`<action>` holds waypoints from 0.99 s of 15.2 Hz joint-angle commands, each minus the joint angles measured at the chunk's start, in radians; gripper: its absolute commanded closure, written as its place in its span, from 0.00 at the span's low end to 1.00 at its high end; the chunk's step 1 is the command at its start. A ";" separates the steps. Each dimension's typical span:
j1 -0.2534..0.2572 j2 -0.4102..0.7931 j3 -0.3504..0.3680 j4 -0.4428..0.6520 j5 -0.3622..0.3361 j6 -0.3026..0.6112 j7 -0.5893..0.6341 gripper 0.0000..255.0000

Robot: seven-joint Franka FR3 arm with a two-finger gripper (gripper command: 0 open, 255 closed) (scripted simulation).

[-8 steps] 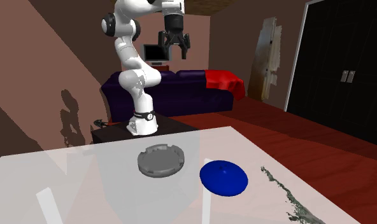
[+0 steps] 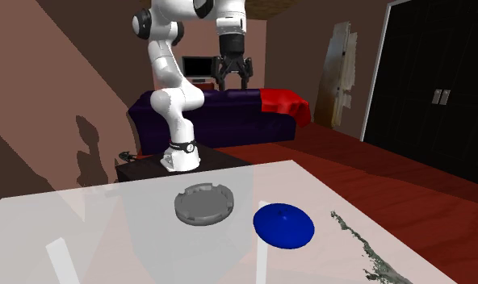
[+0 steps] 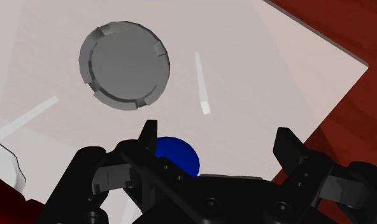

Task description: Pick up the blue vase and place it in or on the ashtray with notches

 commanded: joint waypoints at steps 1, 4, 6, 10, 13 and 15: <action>-0.004 0.058 -0.005 0.002 -0.001 0.057 0.005 0.00; -0.010 0.160 -0.013 0.022 -0.001 0.139 0.011 0.00; -0.013 0.231 -0.018 0.042 0.001 0.189 0.015 0.00; -0.019 0.376 -0.028 0.098 0.006 0.278 0.021 0.00; -0.024 0.487 -0.036 0.153 0.014 0.334 0.024 0.00; -0.028 0.563 -0.041 0.197 0.020 0.365 0.025 0.00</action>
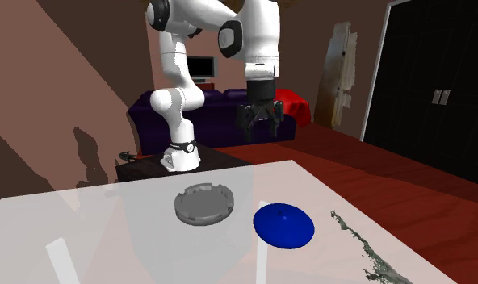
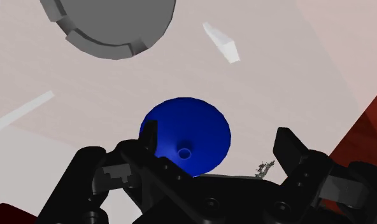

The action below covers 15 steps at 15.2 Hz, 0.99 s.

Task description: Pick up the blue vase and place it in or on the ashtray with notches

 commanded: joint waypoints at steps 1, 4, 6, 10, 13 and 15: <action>-0.005 0.083 -0.006 0.045 0.007 0.038 -0.002 0.00; -0.012 0.197 -0.012 0.124 0.020 0.073 -0.001 0.00; -0.018 0.274 -0.015 0.182 0.029 0.090 -0.001 0.00; -0.032 0.429 -0.019 0.316 0.047 0.109 0.000 0.00; -0.039 0.499 -0.018 0.373 0.055 0.122 0.001 0.00; -0.040 0.514 -0.017 0.367 0.057 0.142 0.000 0.00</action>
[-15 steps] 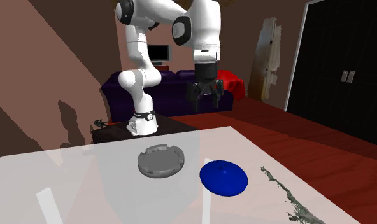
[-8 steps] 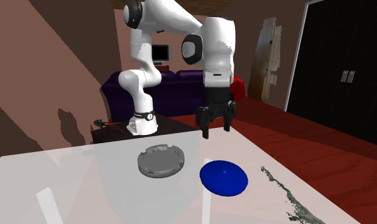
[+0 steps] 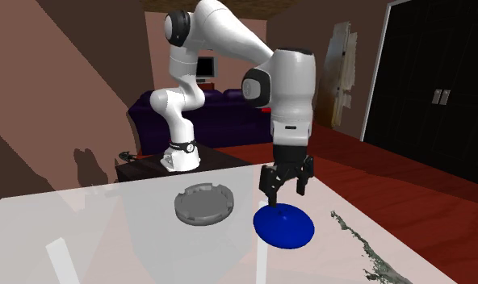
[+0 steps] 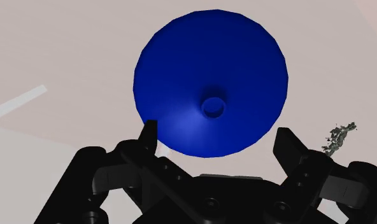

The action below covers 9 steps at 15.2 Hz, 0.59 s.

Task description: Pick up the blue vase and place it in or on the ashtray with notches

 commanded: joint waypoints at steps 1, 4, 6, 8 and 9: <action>-0.002 0.024 0.001 0.004 0.003 0.020 -0.003 0.00; -0.004 0.048 0.003 -0.002 0.006 0.050 -0.005 0.00; -0.004 0.053 0.003 -0.003 0.007 0.056 -0.005 0.00; -0.004 0.053 0.003 -0.003 0.007 0.056 -0.005 0.00; -0.004 0.053 0.003 -0.003 0.007 0.056 -0.005 0.00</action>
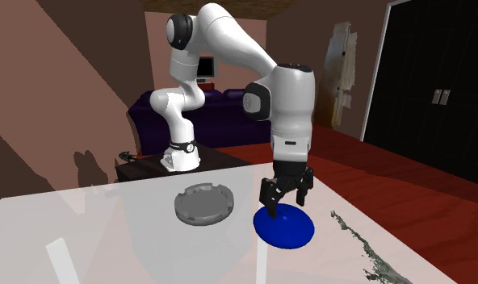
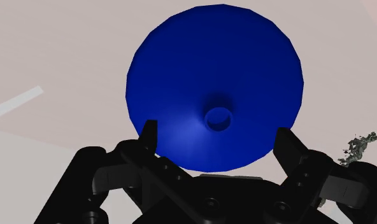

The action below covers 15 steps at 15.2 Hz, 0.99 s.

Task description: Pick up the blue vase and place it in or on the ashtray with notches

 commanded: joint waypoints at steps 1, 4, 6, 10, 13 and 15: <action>0.000 0.001 0.000 0.000 0.000 0.000 0.000 0.00; 0.000 0.000 0.000 0.000 0.000 0.000 0.000 1.00; 0.000 0.000 0.000 0.000 0.000 0.000 0.000 1.00; 0.000 0.000 0.000 0.000 0.000 0.000 0.000 1.00; 0.000 0.001 0.000 0.000 0.000 0.000 0.000 1.00; 0.001 -0.015 -0.001 0.005 -0.002 -0.020 0.001 1.00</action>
